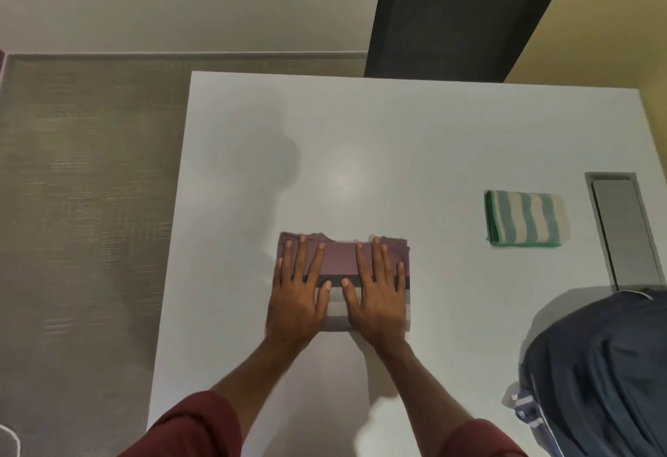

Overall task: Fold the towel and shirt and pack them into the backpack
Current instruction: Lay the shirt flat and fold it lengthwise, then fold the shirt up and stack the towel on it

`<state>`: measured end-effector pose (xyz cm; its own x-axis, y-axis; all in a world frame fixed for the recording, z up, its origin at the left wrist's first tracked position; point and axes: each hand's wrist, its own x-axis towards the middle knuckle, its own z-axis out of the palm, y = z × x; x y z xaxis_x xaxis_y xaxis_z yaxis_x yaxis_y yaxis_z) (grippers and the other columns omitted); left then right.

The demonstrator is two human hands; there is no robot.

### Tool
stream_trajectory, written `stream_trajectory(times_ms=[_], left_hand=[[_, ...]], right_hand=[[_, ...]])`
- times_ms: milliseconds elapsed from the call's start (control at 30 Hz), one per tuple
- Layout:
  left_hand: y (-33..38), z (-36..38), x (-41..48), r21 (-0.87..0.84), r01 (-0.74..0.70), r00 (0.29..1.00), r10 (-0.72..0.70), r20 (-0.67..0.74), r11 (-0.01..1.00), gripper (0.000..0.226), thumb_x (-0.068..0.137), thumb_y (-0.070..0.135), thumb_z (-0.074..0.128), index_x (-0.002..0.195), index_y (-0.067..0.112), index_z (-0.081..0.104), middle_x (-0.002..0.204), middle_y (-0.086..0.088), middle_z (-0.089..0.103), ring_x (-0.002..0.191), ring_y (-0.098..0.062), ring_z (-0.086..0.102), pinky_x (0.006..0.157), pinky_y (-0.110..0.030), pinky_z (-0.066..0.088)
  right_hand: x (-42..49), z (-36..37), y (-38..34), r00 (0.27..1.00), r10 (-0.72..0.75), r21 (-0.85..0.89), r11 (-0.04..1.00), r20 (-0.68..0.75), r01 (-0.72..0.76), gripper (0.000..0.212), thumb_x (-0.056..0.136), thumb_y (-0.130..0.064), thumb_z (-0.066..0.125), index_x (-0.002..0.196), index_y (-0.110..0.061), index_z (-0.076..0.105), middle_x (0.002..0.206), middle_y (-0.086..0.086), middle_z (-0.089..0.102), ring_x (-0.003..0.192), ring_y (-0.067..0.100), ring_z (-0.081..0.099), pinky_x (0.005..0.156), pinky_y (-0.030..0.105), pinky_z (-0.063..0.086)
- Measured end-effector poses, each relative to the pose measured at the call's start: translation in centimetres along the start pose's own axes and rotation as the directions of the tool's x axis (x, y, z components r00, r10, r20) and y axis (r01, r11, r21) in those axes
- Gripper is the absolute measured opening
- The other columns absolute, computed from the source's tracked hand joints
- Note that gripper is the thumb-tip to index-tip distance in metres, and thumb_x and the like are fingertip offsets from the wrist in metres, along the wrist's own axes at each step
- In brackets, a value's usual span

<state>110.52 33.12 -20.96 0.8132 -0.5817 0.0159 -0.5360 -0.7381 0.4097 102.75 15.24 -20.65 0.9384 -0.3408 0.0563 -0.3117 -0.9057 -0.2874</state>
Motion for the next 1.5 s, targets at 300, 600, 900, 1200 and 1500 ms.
stream_trajectory(times_ms=[300,600,900,1200,1500], left_hand=[[1.1,-0.5,-0.5,-0.070,0.106,0.992,-0.100,0.079,0.992,0.081,0.107,0.032,0.058,0.172,0.019,0.012,0.181,-0.005,0.000,0.167,-0.033,-0.003,0.132,-0.059,0.020],[2.2,-1.0,-0.3,0.020,0.156,0.976,-0.157,0.153,0.988,0.075,0.110,0.044,0.036,0.173,0.022,0.003,0.181,-0.005,-0.007,0.167,-0.032,-0.006,0.130,-0.063,0.019],[3.2,-1.6,0.0,0.060,0.177,0.971,-0.185,0.150,0.982,0.076,0.108,0.045,0.037,0.173,0.020,0.007,0.181,-0.005,-0.001,0.167,-0.031,0.000,0.127,-0.064,0.028],[2.4,-1.6,-0.3,0.161,0.180,0.954,-0.211,0.211,0.971,0.071,0.110,0.054,0.026,0.173,0.027,0.007,0.181,-0.001,0.002,0.167,-0.031,0.001,0.126,-0.070,0.025],[12.7,-0.8,5.8,0.051,0.044,0.986,-0.052,0.161,0.998,0.068,0.112,0.042,0.030,0.173,0.024,0.005,0.181,-0.003,-0.004,0.167,-0.026,-0.002,0.133,-0.061,0.006]], right_hand=[[-0.9,-0.4,0.5,0.998,-0.011,0.073,0.997,0.062,0.006,0.076,0.109,-0.051,0.051,0.171,-0.017,0.023,0.180,0.007,0.011,0.166,0.029,0.009,0.130,0.059,0.021],[0.3,-1.1,2.3,0.956,-0.063,0.134,0.991,0.286,0.025,0.080,0.110,-0.067,0.032,0.173,-0.026,0.003,0.180,0.003,-0.006,0.166,0.024,-0.009,0.133,0.058,0.009],[0.9,-1.8,3.0,0.946,-0.115,0.251,0.967,0.302,0.038,0.082,0.109,-0.068,0.031,0.171,-0.032,-0.008,0.179,-0.002,-0.017,0.165,0.021,-0.018,0.133,0.054,-0.004],[1.5,-2.2,4.7,0.893,-0.242,0.329,0.937,0.380,0.114,0.088,0.106,-0.063,0.040,0.170,-0.033,-0.013,0.178,-0.001,-0.022,0.163,0.020,-0.024,0.132,0.054,-0.008],[3.7,-8.3,14.3,0.998,-0.060,0.243,0.969,0.029,0.051,0.061,0.117,-0.033,0.037,0.172,-0.019,0.014,0.180,-0.002,0.006,0.166,0.014,0.002,0.135,0.050,0.007]])
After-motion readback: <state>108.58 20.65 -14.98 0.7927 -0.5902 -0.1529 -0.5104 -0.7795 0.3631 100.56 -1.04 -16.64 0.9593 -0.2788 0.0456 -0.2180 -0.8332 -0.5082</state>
